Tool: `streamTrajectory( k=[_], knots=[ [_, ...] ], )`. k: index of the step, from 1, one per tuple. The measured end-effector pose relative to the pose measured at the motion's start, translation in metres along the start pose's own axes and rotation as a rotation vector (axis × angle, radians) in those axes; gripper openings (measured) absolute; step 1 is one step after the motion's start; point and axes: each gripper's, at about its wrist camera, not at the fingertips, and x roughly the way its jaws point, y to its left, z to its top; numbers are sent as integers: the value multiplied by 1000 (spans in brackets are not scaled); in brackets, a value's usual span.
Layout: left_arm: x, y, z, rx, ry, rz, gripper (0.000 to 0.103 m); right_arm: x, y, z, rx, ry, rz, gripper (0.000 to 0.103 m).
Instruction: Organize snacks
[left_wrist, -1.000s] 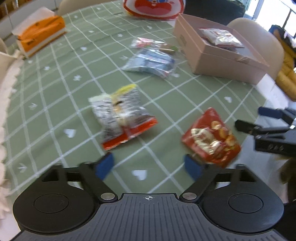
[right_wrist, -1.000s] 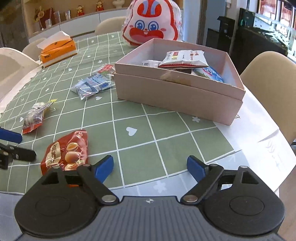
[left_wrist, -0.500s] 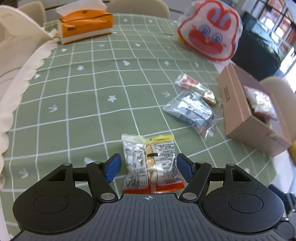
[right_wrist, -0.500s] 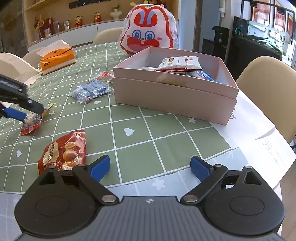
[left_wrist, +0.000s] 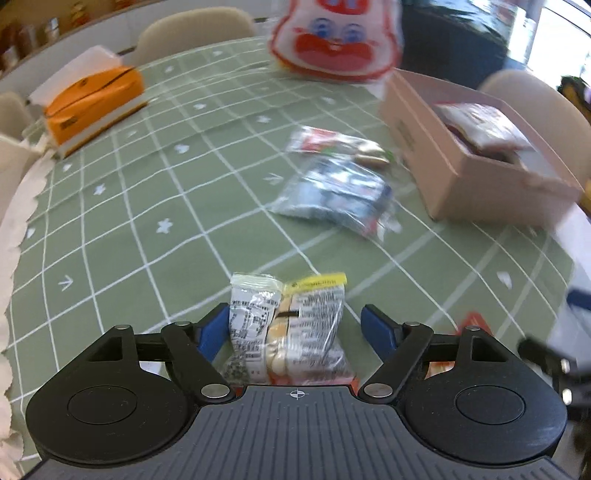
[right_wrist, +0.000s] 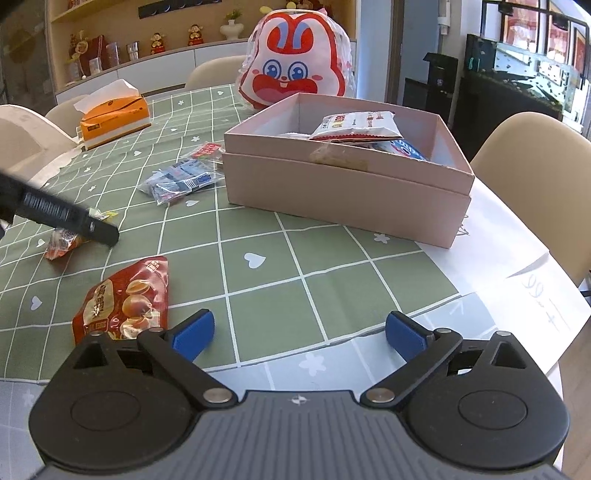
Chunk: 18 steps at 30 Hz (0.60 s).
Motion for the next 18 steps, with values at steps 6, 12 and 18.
streamTrajectory(
  k=[6,12,18],
  knots=[
    [-4,-3,-8,26,-16,-6,77,0,0,4,1,44,5,100],
    [-10,7,-8,-25,-18,-31,64,6,0,15,-22,113,31,103],
    [-29,16,-24,-59,-4,-80,62,-2,10,40,73,174,182,91]
  ],
)
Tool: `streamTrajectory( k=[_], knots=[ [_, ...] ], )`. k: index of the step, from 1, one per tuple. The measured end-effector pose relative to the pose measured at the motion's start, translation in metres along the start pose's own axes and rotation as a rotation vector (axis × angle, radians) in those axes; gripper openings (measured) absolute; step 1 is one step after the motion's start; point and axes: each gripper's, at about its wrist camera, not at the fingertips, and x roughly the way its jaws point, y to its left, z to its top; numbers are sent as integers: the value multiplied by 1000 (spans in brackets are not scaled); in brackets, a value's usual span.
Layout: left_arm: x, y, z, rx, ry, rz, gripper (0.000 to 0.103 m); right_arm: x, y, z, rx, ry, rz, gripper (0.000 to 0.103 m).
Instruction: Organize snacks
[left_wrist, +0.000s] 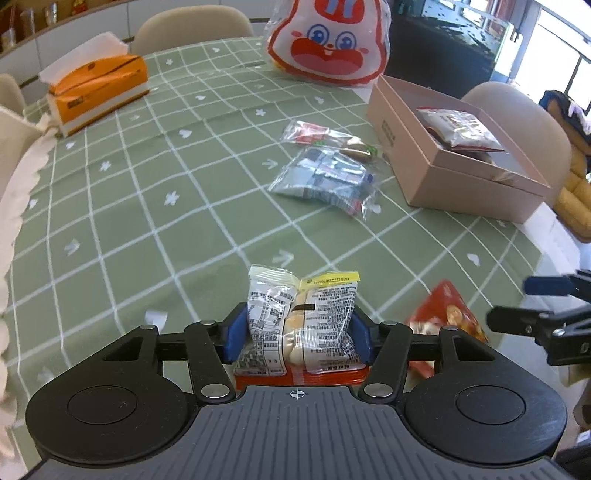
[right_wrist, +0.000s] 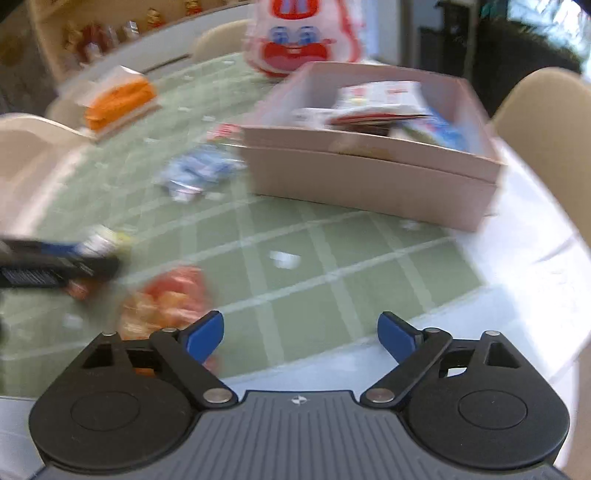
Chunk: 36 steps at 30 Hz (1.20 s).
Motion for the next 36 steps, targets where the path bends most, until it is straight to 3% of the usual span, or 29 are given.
streamTrajectory(
  k=[6,14,17,19,27,36],
  knots=[
    [-20,12,-18,-64,-7,-16,62,12,59,-1,-206,47,77,91],
    [-30,19,-33,-111,-1,-33,62,33,89,-7,-324,56,25,92],
    [-32,17,-35,-111,0,-38,62,32,93,-5,-357,54,30,83],
    [-33,14,-35,-105,0,-42,62,29,92,-4,-366,44,33,72],
    [-30,-11,-33,-50,27,-76,62,11,70,-10,-341,35,-18,70],
    [-29,-74,-25,69,63,-188,62,-36,9,-17,-253,-27,-97,70]
  ],
)
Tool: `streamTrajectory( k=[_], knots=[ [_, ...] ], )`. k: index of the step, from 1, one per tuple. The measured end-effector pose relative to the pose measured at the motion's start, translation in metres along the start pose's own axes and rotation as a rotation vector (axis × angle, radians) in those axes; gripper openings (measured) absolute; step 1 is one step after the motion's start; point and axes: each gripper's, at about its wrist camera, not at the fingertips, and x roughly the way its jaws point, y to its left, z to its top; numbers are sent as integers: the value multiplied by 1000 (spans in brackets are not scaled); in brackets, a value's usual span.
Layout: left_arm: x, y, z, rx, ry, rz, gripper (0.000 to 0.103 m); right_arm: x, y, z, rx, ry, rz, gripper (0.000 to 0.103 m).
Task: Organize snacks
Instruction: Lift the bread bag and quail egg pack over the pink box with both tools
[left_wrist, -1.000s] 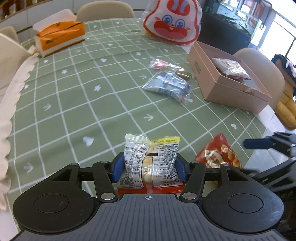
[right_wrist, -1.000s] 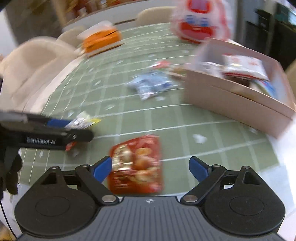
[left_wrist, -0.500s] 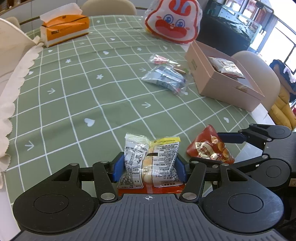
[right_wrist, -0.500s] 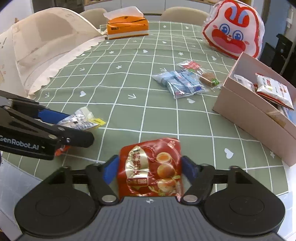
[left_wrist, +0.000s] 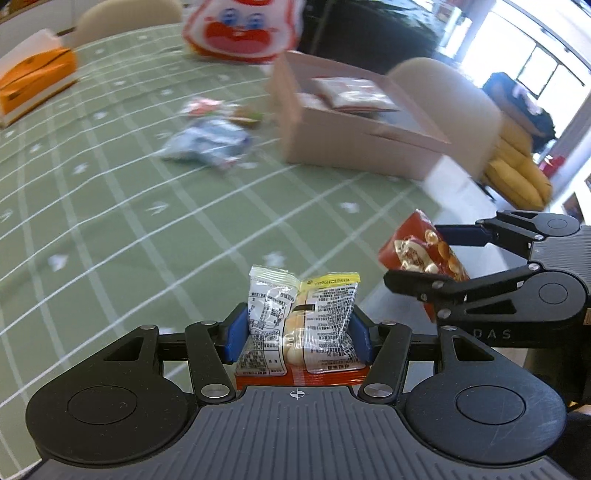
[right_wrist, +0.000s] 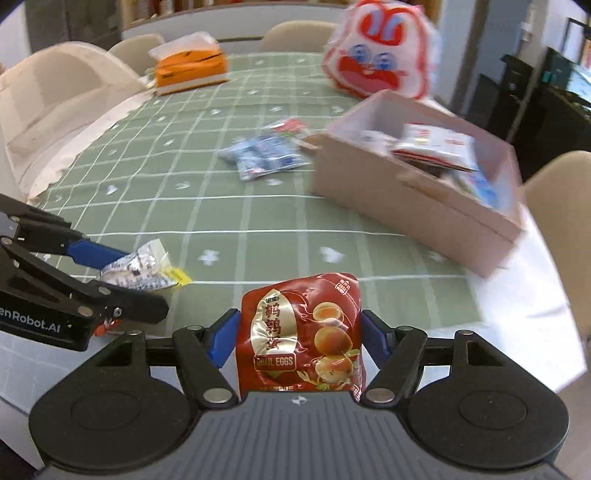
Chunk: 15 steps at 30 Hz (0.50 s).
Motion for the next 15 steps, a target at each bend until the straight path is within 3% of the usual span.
streamTrajectory(
  k=[4,7,10,15],
  knots=[
    [-1,-36,23,108,3,-14,62,-27,-31,-4,69,-57,-24,70],
    [-10,-58,49,171,-43,-40,62,-55,-57,4,121,-124,-58,70],
    [-30,-77,86,211,-142,-57,62,-90,-82,28,139,-232,-109,70],
    [-53,-95,150,244,-296,-44,62,-145,-116,97,128,-414,-189,70]
  ],
)
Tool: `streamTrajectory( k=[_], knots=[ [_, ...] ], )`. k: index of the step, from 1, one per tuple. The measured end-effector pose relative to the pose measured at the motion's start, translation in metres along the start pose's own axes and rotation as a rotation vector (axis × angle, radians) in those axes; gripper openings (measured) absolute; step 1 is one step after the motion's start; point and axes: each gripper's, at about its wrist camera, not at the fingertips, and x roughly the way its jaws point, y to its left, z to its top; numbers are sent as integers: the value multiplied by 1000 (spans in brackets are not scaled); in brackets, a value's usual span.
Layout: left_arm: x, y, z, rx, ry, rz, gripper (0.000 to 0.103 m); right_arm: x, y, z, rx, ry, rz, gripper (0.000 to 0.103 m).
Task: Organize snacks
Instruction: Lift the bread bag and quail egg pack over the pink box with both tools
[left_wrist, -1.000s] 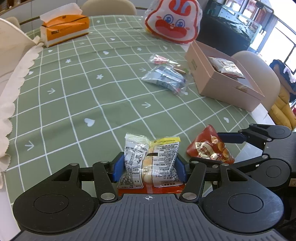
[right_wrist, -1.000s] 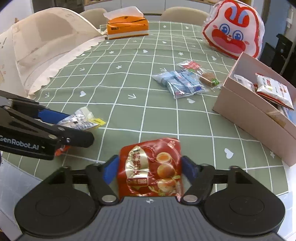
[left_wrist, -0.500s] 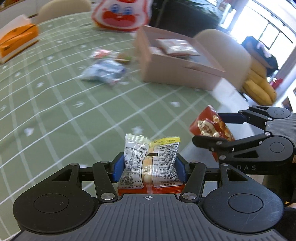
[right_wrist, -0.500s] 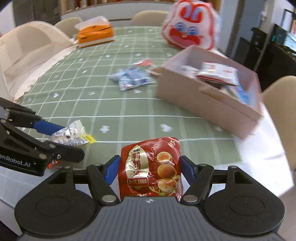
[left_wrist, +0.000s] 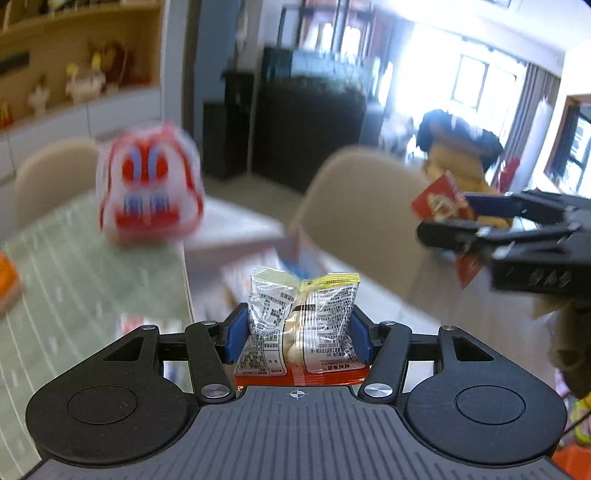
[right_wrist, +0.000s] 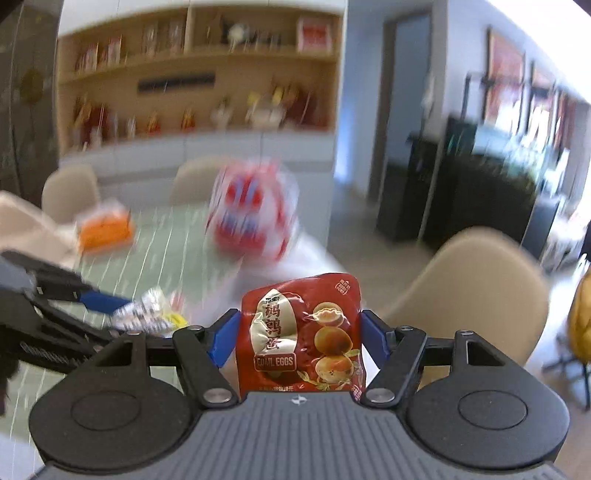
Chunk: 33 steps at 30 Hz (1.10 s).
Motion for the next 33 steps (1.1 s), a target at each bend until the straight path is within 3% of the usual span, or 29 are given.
streamTrajectory(
  k=[5,8,12,17,21,29,33],
  knots=[
    [19,-1,41,22,-51,21,62,11,-12,65,-1,-66,9,70],
    [31,0,47,18,-54,12,62,26,-9,80,-46,-83,-4,70],
    [66,19,41,-38,-33,-15,62,55,-5,85,-36,-35,32,70],
    [125,47,5,-100,9,-21,62,114,-9,58,68,98,105,70],
    [164,57,-21,-81,41,22,63,177,-16,31,190,254,165,70],
    [174,67,-38,-77,38,30,63,291,1,-20,228,486,160,70],
    [163,73,-40,-111,19,34,64,317,7,-35,223,565,148,71]
  ],
)
